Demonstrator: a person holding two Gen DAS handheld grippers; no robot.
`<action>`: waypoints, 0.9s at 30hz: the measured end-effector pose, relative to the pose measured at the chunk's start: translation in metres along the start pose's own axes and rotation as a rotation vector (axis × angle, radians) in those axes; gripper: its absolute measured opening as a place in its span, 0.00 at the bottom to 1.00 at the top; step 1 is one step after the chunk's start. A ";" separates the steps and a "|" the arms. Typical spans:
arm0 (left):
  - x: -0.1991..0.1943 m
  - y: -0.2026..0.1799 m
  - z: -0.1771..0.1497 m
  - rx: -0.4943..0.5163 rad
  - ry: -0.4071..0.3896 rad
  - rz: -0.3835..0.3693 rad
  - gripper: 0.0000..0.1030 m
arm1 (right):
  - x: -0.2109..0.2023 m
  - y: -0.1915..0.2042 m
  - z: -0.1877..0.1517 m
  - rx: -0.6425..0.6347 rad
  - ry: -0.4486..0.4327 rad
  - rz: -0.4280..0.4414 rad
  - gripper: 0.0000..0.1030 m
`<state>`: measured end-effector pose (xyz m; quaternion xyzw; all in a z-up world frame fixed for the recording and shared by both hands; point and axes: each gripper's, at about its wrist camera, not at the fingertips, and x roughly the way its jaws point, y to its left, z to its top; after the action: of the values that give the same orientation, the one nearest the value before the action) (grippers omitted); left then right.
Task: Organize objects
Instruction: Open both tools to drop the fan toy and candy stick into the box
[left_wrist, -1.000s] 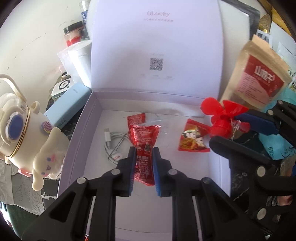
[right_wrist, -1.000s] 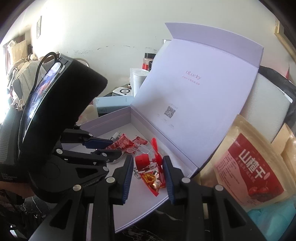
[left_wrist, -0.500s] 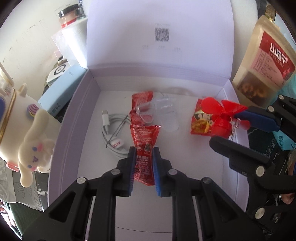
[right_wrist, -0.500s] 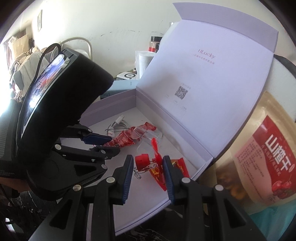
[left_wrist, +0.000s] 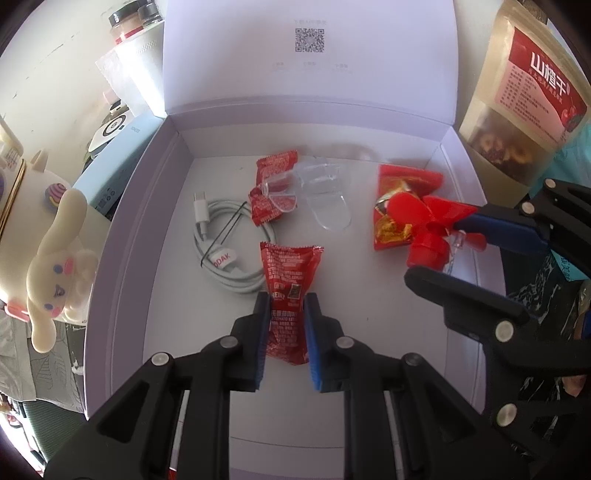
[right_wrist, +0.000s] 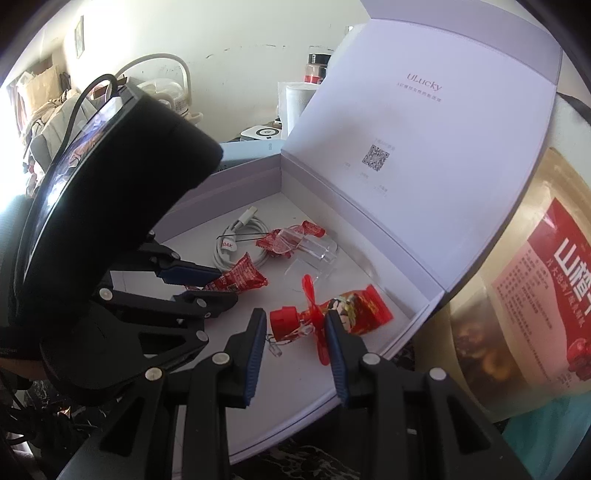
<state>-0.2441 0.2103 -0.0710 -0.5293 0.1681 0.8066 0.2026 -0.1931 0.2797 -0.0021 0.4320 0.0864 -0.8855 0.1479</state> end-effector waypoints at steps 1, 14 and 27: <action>0.000 0.000 -0.001 -0.001 0.003 0.000 0.16 | 0.001 0.000 0.000 0.003 0.002 0.003 0.31; -0.004 0.004 -0.010 -0.050 0.042 -0.030 0.19 | -0.002 0.001 0.000 0.013 0.019 -0.002 0.37; -0.035 0.010 -0.015 -0.089 -0.023 -0.004 0.36 | -0.025 0.004 0.002 0.022 -0.026 -0.031 0.42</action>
<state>-0.2249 0.1887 -0.0442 -0.5287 0.1285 0.8190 0.1823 -0.1790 0.2804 0.0191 0.4208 0.0814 -0.8940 0.1307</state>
